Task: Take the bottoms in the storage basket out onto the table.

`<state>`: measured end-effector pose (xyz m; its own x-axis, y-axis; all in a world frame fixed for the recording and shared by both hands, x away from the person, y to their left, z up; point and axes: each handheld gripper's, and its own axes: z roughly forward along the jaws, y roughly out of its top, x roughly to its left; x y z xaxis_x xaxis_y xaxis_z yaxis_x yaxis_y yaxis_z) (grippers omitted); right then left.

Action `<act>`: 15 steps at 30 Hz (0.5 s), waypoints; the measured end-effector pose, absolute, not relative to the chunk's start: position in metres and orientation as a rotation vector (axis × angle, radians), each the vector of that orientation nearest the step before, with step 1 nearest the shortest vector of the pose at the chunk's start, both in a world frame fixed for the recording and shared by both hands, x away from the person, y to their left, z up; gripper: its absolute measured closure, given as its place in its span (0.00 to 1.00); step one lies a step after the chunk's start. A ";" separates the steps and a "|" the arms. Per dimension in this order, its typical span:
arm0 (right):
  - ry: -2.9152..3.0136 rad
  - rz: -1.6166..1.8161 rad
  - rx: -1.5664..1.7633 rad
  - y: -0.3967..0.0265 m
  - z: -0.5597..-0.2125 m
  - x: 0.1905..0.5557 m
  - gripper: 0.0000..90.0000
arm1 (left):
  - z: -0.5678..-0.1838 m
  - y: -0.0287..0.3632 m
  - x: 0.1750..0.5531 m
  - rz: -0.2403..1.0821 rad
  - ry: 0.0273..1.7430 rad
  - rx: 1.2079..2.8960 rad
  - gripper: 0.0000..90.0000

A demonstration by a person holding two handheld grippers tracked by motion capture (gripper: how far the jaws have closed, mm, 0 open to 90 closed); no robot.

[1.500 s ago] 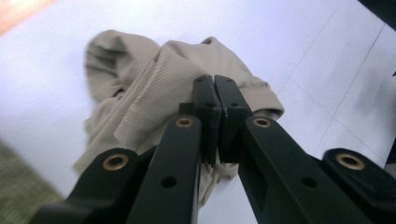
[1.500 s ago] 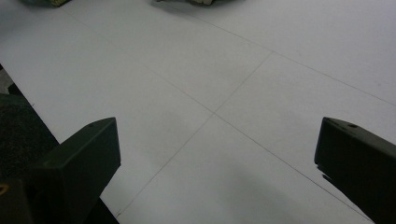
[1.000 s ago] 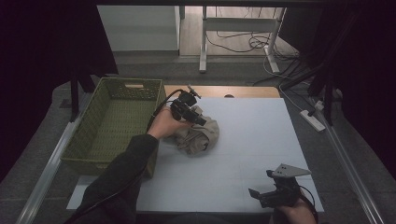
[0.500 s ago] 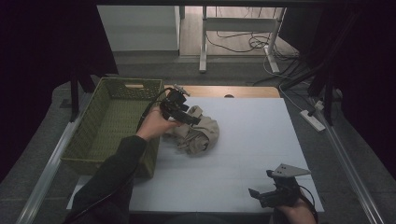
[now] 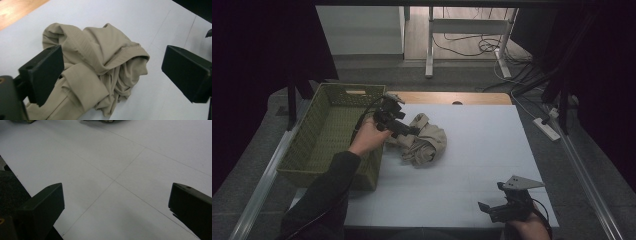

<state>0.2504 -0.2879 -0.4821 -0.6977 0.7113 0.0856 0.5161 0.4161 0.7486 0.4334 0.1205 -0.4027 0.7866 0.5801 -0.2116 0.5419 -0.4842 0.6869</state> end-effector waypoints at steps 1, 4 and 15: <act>2.428 1.149 1.075 -0.288 -0.482 0.250 0.01 | -0.403 0.123 0.432 0.058 0.826 2.181 0.05; 2.428 1.148 1.075 -0.288 -0.482 0.251 0.01 | -0.402 0.130 0.428 0.066 0.813 2.155 0.03; 2.430 1.138 1.073 -0.287 -0.482 0.250 0.01 | -0.403 0.152 0.411 0.043 0.788 2.092 0.01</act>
<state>0.2503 -0.2872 -0.4821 -0.6971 0.7127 0.0785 0.5164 0.4231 0.7445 0.4107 0.1519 -0.4027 0.7986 0.5483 -0.2482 0.5179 -0.4160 0.7475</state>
